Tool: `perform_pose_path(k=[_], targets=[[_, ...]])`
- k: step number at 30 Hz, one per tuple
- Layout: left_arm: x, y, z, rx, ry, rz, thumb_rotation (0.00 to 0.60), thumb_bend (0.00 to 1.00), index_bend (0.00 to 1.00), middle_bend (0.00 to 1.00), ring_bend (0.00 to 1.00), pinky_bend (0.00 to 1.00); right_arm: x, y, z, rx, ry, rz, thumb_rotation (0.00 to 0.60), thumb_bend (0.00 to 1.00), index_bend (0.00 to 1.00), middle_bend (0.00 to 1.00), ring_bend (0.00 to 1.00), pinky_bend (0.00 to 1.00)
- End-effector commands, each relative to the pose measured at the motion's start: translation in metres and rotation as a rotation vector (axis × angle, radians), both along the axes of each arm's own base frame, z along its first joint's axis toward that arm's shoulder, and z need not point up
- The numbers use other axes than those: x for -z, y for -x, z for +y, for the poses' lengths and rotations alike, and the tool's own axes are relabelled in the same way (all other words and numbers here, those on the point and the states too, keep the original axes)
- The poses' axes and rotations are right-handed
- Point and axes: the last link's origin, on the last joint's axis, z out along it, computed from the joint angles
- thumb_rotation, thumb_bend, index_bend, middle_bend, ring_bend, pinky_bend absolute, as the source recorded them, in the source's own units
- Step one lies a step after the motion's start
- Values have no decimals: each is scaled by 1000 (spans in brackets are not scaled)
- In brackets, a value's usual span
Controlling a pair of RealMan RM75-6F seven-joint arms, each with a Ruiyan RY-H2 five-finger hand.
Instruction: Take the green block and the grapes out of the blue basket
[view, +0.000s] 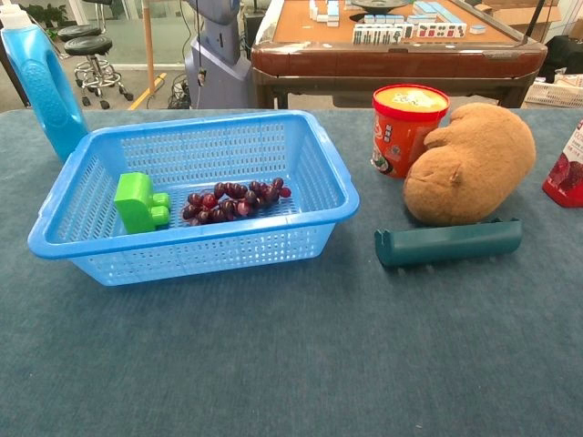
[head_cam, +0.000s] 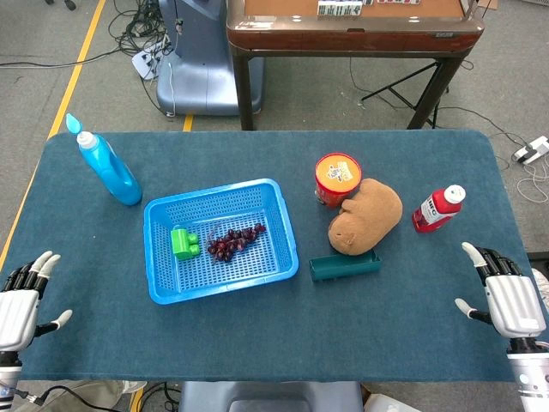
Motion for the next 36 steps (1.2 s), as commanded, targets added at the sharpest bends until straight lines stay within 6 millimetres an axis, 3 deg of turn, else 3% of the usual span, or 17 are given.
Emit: perform_pose_path(k=[1, 19, 25, 28, 36], targets=[[0, 0, 0, 3, -3, -1, 600, 169, 109, 97, 125, 128, -1, 0, 0, 0, 4, 1, 600, 108, 110, 190, 157, 230], [-10, -17, 8, 96, 21, -57, 600, 169, 125, 97, 130, 128, -15, -2, -1, -27, 87, 16, 600, 108, 110, 190, 157, 230], [-14, -42, 26, 214, 73, -107, 600, 169, 141, 107, 134, 128, -15, -2, -3, -26, 90, 14, 600, 108, 110, 190, 157, 231], [-14, -58, 37, 286, 85, -126, 600, 169, 178, 185, 203, 128, -14, -2, -3, -27, 85, 14, 600, 108, 110, 190, 157, 234], [0, -112, 65, 458, 179, -138, 600, 169, 225, 238, 238, 128, -15, -2, 0, -27, 82, 11, 600, 108, 110, 185, 157, 234]])
